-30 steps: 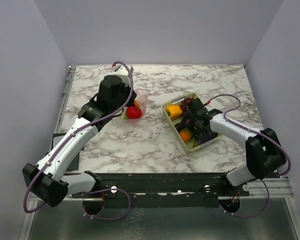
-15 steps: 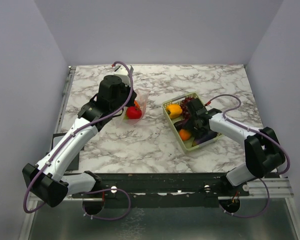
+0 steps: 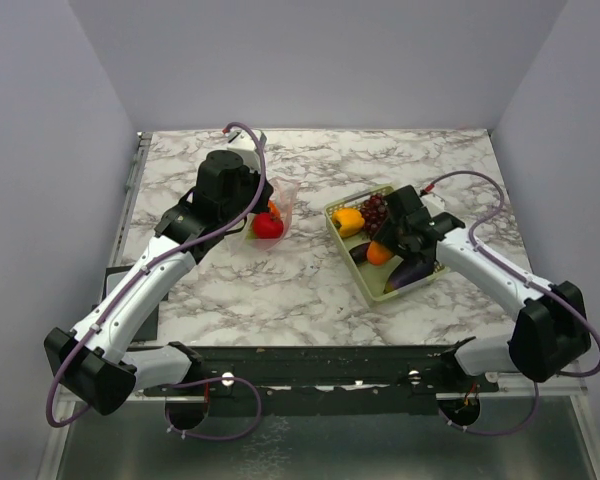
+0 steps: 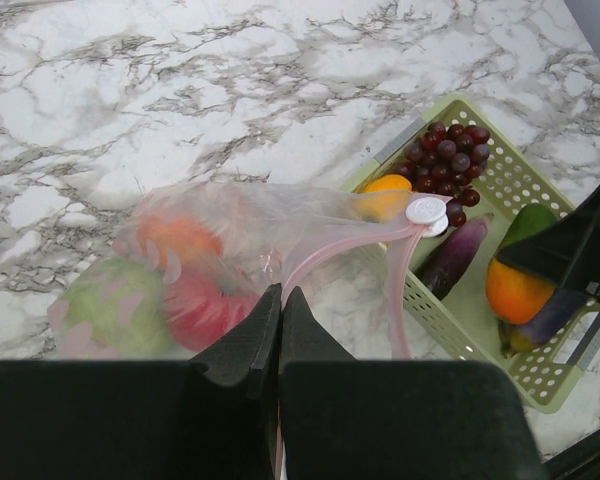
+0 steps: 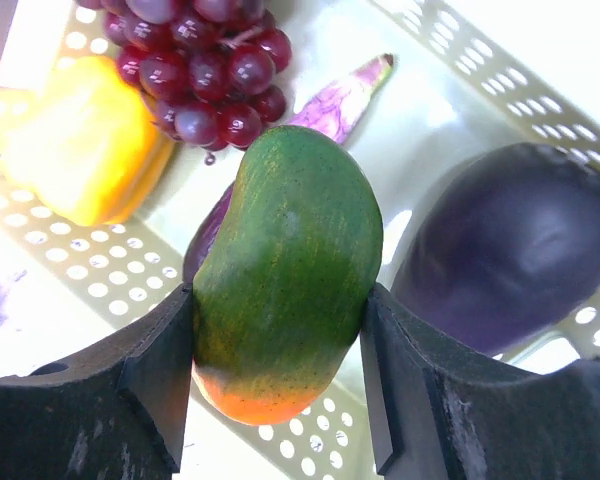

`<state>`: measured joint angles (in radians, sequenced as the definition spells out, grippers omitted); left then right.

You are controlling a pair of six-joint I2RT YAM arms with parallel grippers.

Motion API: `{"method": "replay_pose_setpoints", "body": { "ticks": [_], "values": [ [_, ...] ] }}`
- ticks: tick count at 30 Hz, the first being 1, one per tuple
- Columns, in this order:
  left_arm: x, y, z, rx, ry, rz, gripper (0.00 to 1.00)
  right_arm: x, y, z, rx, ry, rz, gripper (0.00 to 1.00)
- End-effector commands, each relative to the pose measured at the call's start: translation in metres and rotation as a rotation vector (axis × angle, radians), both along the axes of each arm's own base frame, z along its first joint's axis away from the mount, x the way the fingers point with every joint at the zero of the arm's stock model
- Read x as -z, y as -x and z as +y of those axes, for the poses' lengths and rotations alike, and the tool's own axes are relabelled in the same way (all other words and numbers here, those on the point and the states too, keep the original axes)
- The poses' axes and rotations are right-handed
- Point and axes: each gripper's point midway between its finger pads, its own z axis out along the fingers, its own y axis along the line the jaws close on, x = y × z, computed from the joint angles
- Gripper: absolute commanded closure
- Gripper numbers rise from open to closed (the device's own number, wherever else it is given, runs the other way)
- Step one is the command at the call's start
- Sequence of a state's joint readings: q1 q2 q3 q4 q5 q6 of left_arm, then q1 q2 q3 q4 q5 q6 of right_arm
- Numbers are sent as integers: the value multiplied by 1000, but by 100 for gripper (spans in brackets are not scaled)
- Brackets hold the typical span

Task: Place the food in the zip-top bag and seal the zipper
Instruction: Pick up the fake fruit from the bin.

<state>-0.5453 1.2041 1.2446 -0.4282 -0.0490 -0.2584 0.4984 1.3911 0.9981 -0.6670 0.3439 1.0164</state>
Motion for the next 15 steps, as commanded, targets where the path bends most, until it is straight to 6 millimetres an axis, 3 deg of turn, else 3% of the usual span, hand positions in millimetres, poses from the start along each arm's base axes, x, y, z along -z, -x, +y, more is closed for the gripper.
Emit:
{"method": "replay_pose_setpoints", "body": {
  "ticks": [1, 8, 15],
  "values": [
    [-9, 4, -3, 14, 32, -25, 100, -37, -7, -9, -58, 45, -125, 100],
    [-8, 4, -3, 14, 33, -24, 100, -94, -12, 19, -248, -74, -318, 99],
    [-9, 5, -4, 20, 36, -23, 100, -153, -7, 60, -454, -215, -485, 99]
  ]
}}
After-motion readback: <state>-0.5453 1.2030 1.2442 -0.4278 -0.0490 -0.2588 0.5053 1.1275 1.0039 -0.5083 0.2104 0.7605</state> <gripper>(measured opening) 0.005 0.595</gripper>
